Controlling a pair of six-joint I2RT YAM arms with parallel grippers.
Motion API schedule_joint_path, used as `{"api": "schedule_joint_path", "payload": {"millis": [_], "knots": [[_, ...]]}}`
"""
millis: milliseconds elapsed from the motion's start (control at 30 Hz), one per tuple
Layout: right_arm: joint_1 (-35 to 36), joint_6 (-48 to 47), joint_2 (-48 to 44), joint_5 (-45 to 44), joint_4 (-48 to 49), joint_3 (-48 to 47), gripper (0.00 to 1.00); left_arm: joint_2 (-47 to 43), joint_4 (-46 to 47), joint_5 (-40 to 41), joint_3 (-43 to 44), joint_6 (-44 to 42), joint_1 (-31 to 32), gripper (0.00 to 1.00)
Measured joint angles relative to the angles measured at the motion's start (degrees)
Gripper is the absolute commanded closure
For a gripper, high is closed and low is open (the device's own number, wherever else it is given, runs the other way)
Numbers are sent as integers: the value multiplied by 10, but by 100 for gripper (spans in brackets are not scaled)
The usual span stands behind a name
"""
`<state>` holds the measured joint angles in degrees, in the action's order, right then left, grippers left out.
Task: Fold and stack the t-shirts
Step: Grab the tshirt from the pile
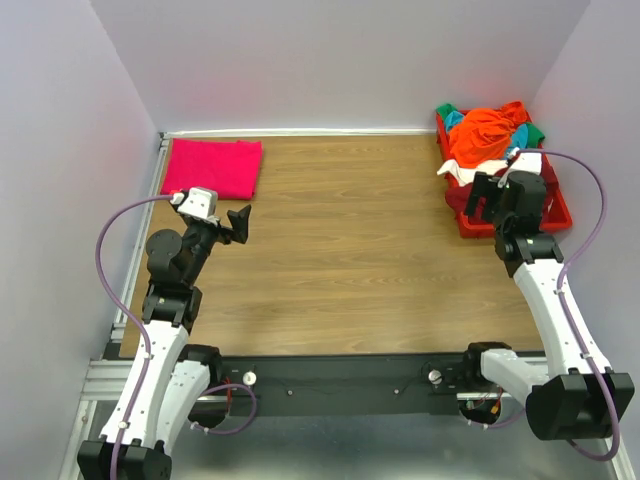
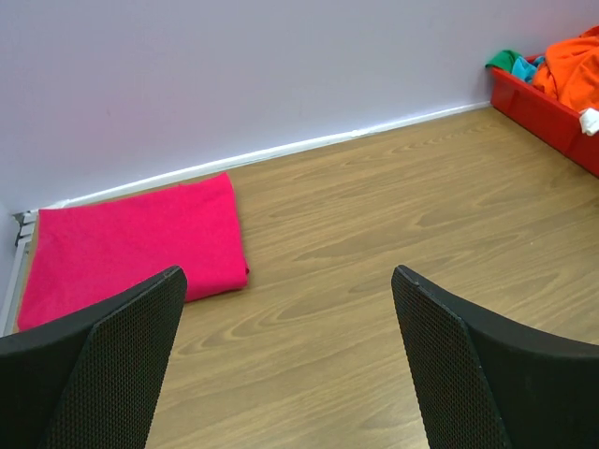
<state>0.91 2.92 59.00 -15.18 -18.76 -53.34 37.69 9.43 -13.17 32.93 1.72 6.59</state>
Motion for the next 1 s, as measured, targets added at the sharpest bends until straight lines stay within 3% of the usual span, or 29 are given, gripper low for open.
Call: {"api": "schedule_joint_path", "payload": {"millis": [133,300,367,533,667,833,1000], "knots": [[0,-17,1,-29,11,1,0,0,0,0,0,0,1,2],[-2,-114,8,-33,12,4,0,2,0,0,0,0,2,2],[-24,-136,17,0,12,5,0,2,0,0,0,0,3,2],[-169,-142,115,132,5,-22,1,2,0,0,0,0,5,2],[-224,-142,183,210,-24,-60,9,1,1,-1,0,0,11,2],[-266,-141,276,281,-45,-168,12,0,1,-3,0,0,12,2],[-272,-139,342,287,-51,-245,16,-4,1,-5,0,0,17,2]]}}
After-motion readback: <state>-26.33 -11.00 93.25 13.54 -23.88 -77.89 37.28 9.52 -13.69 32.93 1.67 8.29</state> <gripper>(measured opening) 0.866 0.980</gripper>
